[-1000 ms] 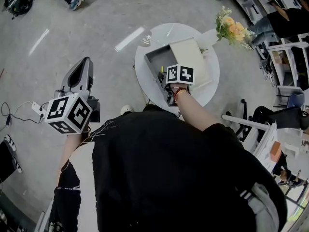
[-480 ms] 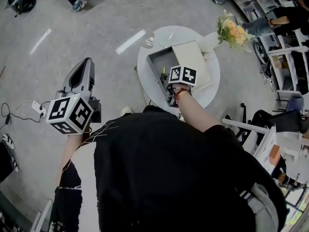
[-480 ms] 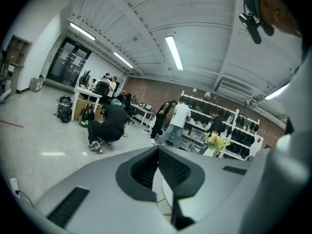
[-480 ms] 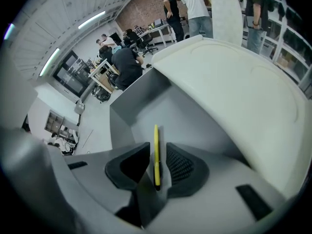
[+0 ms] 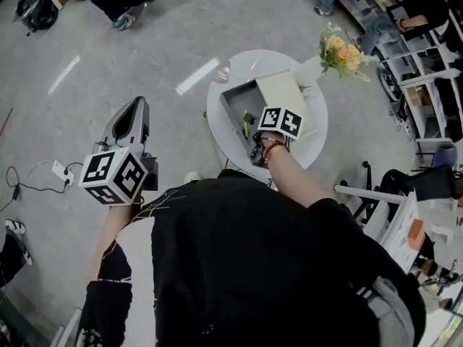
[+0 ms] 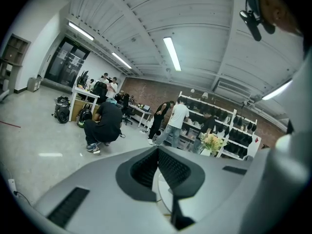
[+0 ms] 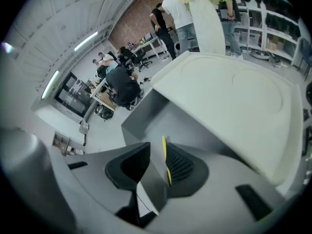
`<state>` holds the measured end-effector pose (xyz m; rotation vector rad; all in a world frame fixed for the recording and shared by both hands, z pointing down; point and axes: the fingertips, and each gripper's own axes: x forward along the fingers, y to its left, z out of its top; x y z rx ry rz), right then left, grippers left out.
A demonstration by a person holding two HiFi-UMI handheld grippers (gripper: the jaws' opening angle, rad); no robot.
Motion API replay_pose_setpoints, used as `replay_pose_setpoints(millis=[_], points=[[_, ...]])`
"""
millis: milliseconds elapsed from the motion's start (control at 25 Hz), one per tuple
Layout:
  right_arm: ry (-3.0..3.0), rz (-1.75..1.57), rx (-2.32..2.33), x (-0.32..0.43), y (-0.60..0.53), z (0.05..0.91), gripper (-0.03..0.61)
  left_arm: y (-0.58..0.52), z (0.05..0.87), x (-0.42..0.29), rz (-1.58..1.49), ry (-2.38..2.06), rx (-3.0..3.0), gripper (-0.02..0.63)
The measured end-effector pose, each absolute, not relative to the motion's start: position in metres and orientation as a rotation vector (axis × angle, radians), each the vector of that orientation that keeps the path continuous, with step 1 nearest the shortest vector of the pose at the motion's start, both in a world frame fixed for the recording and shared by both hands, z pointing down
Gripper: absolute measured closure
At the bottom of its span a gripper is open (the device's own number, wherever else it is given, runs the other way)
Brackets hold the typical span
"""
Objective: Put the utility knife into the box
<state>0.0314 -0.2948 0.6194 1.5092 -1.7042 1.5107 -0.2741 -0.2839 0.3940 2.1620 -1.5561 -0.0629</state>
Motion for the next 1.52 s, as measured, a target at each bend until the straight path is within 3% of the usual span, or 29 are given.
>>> replay_pose_setpoints(millis=[160,280,760,1080,1520], points=[[-1.758,1.601,1.570,0.030,-0.298,0.593,0.483,-0.282,0.393,-0.256,-0.051,-1.515,2.185,0.603],[-1.776,1.664,1.640,0.034,-0.303,0.571,0.570,-0.285,0.392,-0.238,-0.043,-1.472,2.218,0.603],[-2.375,1.746,1.544,0.044,-0.335,0.418,0.572,-0.302,0.353,-0.143,-0.071,-1.335,2.367,0.603],[-2.854,1.250,1.305,0.060,-0.329,0.310,0.574,-0.299,0.322,-0.078,-0.159,-1.374,2.349,0.603],[-2.958,0.824,1.137,0.088,-0.308,0.284,0.573,-0.251,0.334,-0.039,-0.170,-1.536,2.233,0.603]])
